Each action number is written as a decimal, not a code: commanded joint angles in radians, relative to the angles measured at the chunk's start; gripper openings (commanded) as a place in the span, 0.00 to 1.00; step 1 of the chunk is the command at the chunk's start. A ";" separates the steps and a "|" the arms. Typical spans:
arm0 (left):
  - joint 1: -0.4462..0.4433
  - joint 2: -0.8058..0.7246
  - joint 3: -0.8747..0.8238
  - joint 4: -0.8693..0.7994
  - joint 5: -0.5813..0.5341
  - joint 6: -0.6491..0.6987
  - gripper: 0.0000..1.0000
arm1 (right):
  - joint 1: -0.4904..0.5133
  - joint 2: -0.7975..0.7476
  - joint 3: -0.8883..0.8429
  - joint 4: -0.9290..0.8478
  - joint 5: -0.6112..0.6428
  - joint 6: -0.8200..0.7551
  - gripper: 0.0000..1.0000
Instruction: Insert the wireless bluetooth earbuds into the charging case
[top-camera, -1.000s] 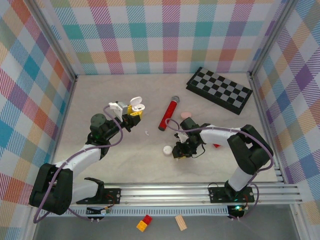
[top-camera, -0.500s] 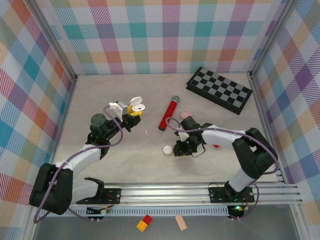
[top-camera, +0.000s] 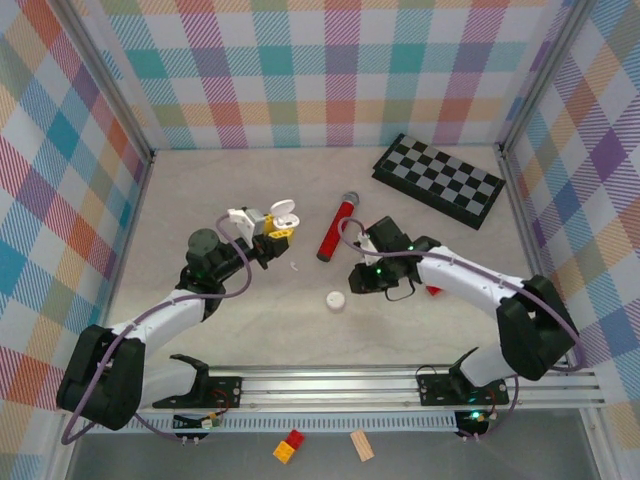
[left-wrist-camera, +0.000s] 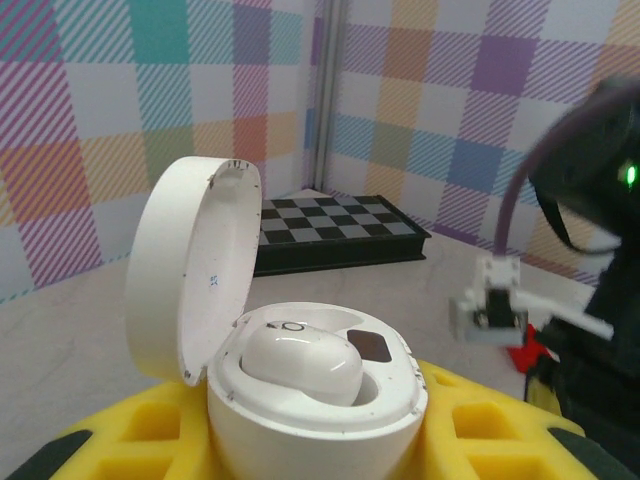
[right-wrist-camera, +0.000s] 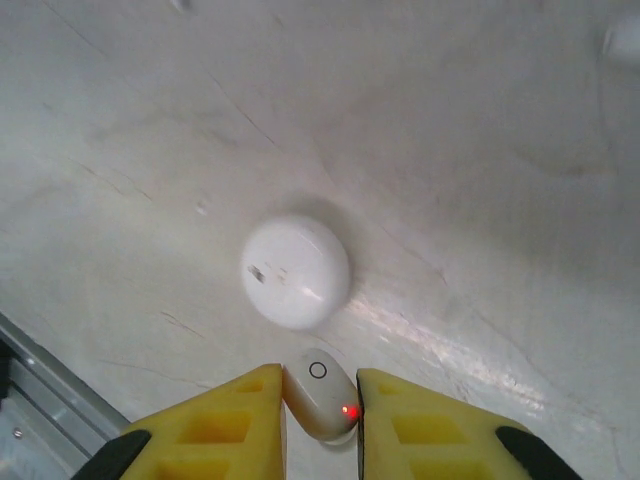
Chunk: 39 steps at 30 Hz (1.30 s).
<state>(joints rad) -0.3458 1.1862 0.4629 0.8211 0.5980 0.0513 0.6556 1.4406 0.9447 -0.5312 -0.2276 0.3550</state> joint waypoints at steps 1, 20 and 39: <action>-0.033 0.000 0.013 0.030 -0.011 0.036 0.29 | 0.005 -0.034 0.094 -0.082 0.025 -0.061 0.23; -0.126 0.095 0.033 0.129 -0.018 0.019 0.28 | 0.004 0.055 0.484 -0.038 -0.076 -0.156 0.24; -0.157 0.143 0.076 0.145 0.002 0.002 0.28 | 0.004 0.123 0.530 -0.001 -0.131 -0.159 0.24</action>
<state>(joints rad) -0.4908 1.3163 0.5091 0.9195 0.5835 0.0601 0.6556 1.5616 1.4609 -0.5568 -0.3210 0.2077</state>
